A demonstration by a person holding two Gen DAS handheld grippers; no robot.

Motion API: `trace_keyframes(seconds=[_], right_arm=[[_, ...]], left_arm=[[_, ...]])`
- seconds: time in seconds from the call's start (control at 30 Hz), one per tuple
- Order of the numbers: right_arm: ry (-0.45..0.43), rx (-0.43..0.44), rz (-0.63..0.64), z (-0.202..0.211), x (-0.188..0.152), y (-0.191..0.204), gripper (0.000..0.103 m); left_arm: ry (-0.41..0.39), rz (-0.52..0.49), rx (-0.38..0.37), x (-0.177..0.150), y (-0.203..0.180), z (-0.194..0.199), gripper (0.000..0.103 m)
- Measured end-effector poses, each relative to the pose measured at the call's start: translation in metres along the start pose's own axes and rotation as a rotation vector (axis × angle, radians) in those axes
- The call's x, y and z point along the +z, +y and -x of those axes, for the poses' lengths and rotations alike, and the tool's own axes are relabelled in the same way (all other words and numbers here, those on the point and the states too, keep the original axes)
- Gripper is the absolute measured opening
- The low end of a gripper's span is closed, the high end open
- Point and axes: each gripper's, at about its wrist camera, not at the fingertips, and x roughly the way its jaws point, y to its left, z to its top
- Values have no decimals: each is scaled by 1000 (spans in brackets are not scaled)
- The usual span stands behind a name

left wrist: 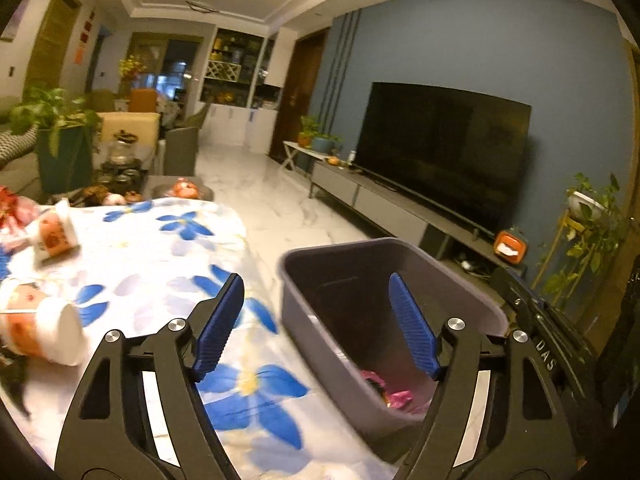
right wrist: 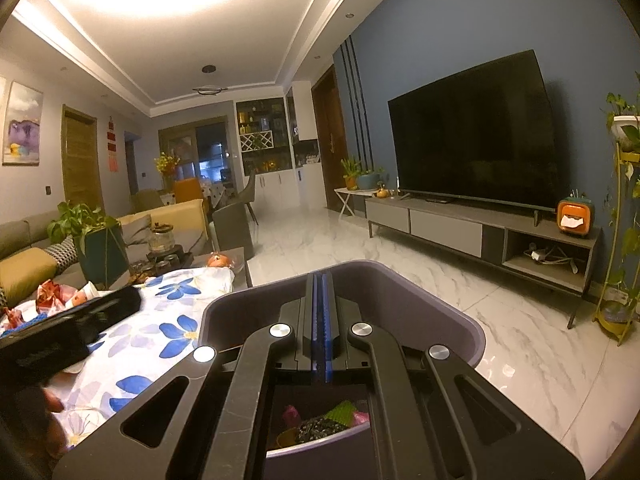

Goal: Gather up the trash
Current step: 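Open both tools to drop the red cup and black bag into the bin, then move both tools back to the table toward the white paper cups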

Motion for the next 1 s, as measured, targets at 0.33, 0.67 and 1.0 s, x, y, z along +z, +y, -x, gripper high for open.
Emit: trace_keyframes(seconds=[0.33, 0.67, 1.0], right_arm=[[11, 13, -39, 16, -7, 1, 43], [-10, 21, -42, 44, -11, 9, 60], [-27, 90, -25, 65, -14, 44, 81]], left_arm=[[-55, 47, 122, -15, 41, 61, 81], [-75, 74, 309, -31, 87, 112, 83], [-112, 82, 459, -44, 123, 164, 87]])
